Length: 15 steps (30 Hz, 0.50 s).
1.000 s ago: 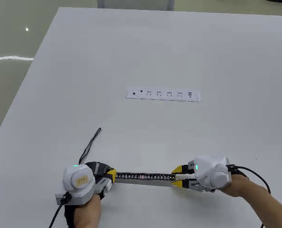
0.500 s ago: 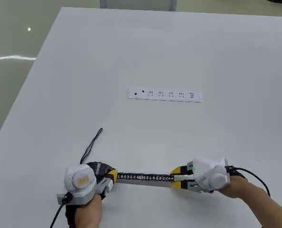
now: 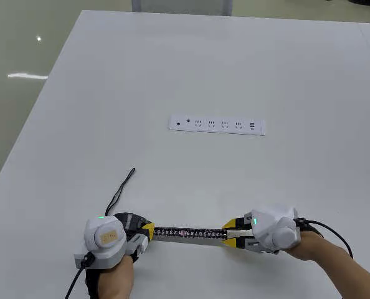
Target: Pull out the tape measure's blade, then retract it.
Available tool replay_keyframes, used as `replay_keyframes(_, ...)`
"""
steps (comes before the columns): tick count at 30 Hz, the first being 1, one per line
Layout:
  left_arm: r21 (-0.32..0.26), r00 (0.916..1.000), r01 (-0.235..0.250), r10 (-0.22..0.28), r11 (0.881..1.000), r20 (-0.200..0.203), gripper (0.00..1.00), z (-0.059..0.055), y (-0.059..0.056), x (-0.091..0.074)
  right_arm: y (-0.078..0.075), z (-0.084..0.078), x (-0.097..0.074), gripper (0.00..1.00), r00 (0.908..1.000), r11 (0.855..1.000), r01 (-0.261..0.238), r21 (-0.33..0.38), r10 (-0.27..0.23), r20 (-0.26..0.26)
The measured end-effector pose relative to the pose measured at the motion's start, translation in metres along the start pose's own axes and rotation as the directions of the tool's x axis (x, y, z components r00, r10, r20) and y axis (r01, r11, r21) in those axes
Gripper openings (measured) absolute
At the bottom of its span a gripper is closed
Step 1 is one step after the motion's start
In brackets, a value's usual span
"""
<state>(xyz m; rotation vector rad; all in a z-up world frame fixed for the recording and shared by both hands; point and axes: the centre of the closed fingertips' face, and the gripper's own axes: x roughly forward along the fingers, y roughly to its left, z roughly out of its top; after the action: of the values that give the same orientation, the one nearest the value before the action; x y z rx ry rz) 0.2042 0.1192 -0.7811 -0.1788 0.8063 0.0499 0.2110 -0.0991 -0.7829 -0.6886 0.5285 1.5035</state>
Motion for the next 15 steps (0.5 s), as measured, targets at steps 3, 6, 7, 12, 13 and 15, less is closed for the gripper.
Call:
replay_keyframes(3,-0.002,1.0,0.001,-0.001,1.0,-0.001,0.58,0.0002,-0.0005,-0.002,0.0004,0.0023,0.0013,0.14,1.0,1.0,-0.001,-0.001,0.001,0.002)
replay_keyframes(6,-0.001,1.0,0.003,-0.003,1.0,-0.003,0.58,0.0007,-0.0012,-0.003,0.0006,0.0048,0.0027,0.14,1.0,1.0,-0.002,-0.001,0.002,0.006)
replay_keyframes(7,0.0,1.0,0.004,-0.004,1.0,-0.003,0.58,0.0006,-0.0013,-0.0022,0.0004,0.0047,0.0029,0.14,1.0,1.0,-0.002,-0.002,0.002,0.005)
replay_keyframes(12,0.002,1.0,0.005,-0.005,1.0,-0.003,0.57,-0.0001,0.0001,0.0005,0.0014,0.0086,0.0032,0.14,1.0,1.0,-0.004,-0.003,0.004,0.007)
replay_keyframes(13,0.003,1.0,0.006,-0.006,1.0,-0.004,0.57,-0.0003,0.0001,0.0016,0.0012,0.0081,0.0039,0.14,1.0,1.0,-0.004,-0.003,0.004,0.008)
replay_keyframes(15,0.003,1.0,0.007,-0.007,1.0,-0.004,0.57,-0.0006,0.0004,0.0023,0.0011,0.0078,0.0044,0.14,1.0,1.0,-0.004,-0.003,0.004,0.008)
